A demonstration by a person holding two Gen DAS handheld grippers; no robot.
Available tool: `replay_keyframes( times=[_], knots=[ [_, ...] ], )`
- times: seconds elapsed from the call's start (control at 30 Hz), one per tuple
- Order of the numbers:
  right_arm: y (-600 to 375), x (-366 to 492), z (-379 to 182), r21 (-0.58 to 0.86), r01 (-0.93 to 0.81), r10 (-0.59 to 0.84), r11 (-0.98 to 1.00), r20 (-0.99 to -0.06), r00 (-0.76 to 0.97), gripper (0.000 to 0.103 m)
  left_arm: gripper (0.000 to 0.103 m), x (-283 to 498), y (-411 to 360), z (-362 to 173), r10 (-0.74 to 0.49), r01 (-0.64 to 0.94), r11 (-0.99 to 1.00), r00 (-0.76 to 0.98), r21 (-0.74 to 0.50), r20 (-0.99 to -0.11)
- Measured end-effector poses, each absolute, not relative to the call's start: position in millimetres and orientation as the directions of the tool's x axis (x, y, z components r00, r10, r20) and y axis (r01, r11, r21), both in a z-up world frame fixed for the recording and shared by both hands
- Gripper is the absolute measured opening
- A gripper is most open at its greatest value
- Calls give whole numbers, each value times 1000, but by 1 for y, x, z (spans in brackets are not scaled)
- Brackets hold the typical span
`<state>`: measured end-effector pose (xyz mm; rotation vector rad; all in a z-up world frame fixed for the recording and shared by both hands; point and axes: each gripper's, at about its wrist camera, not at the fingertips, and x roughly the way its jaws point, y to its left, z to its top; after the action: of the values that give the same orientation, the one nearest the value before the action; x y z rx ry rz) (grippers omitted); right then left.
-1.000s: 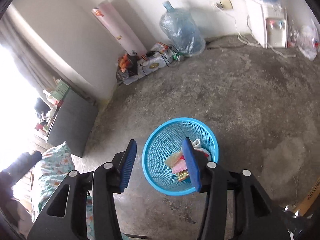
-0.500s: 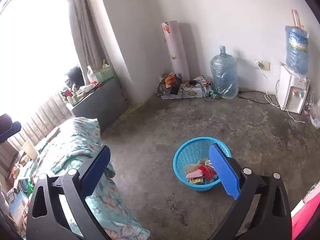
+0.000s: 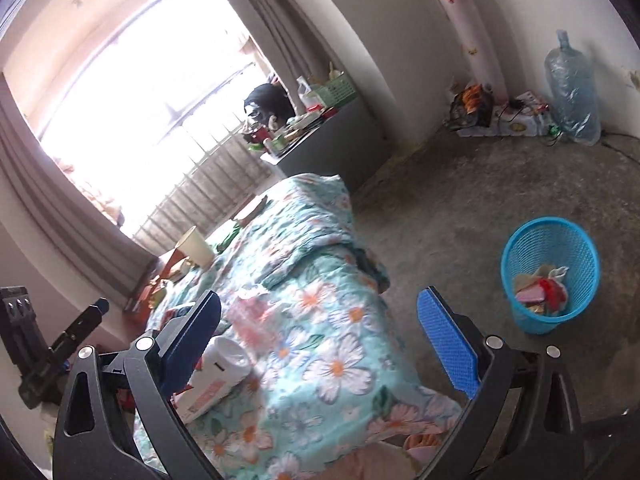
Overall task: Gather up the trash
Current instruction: 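Move both tools back over the bed toward the remaining items, then grasp the clear plastic bag with the right gripper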
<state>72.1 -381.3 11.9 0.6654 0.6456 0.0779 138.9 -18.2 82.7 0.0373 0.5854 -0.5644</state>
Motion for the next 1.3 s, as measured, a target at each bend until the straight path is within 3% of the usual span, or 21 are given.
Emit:
replay_keyframes(
  times=[0.17, 0.5, 0.8, 1.1, 1.3],
  knots=[
    [-357, 98, 2, 688, 57, 432, 724, -516, 740, 90, 81, 132, 25, 75, -459, 431, 883, 718, -185, -523],
    [-319, 146, -43, 747, 128, 550, 652, -583, 598, 81, 81, 124, 68, 53, -461, 406, 885, 706, -227, -537],
    [-304, 188, -94, 734, 252, 566, 631, -657, 498, 67, 81, 115, 97, 35, -492, 423, 869, 677, -258, -547],
    [-292, 215, -102, 737, 254, 571, 626, -655, 495, 60, 84, 118, 104, 17, -502, 436, 860, 636, -264, -586],
    [-292, 219, -104, 742, 260, 574, 618, -652, 495, 56, 85, 132, 82, 3, -473, 512, 844, 568, -162, -673]
  ],
)
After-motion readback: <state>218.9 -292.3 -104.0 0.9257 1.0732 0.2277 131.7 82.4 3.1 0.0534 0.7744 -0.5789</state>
